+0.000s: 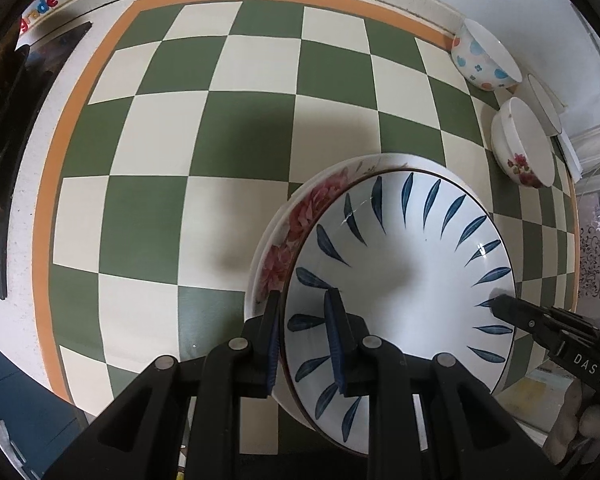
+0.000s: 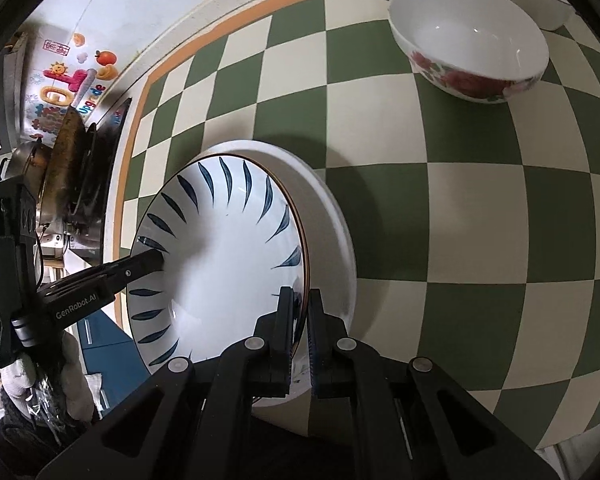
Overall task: Organize plates and bowls
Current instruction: 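Lower the blue-striped plate onto the pink-flower plate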
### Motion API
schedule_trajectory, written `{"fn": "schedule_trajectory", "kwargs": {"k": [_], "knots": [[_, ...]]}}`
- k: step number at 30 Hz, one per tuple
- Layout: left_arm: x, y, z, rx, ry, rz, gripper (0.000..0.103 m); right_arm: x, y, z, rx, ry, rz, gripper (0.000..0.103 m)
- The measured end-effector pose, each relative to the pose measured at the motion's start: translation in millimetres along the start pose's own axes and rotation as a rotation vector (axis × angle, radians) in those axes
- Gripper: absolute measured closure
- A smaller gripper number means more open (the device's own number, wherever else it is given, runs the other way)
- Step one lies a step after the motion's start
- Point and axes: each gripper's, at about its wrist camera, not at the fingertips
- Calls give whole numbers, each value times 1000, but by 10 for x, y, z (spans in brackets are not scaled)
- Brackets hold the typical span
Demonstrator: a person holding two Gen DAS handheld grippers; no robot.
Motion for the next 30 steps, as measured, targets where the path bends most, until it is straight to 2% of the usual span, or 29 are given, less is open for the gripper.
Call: {"fn": "schedule_trajectory", "kwargs": {"k": [12, 20, 25, 30], "knots": [[104, 82, 10, -6, -9, -47, 83, 96, 70, -40, -16, -9, 10, 96], [99, 116, 42, -55, 0, -84, 82, 118, 81, -103, -4, -29, 1, 95], [98, 128, 38, -97, -2, -102, 81, 125, -1, -112, -24, -42, 39, 93], [124, 159, 40, -94, -19, -108, 81, 130, -64, -136, -21, -64, 83, 92]]}}
Point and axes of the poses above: each gripper's, at about its wrist camera, not at the fingertips, and x roughly the way its jaws point, y to its right, z to its underside, and after that the axes turned 4 degrees about -z, right-handed
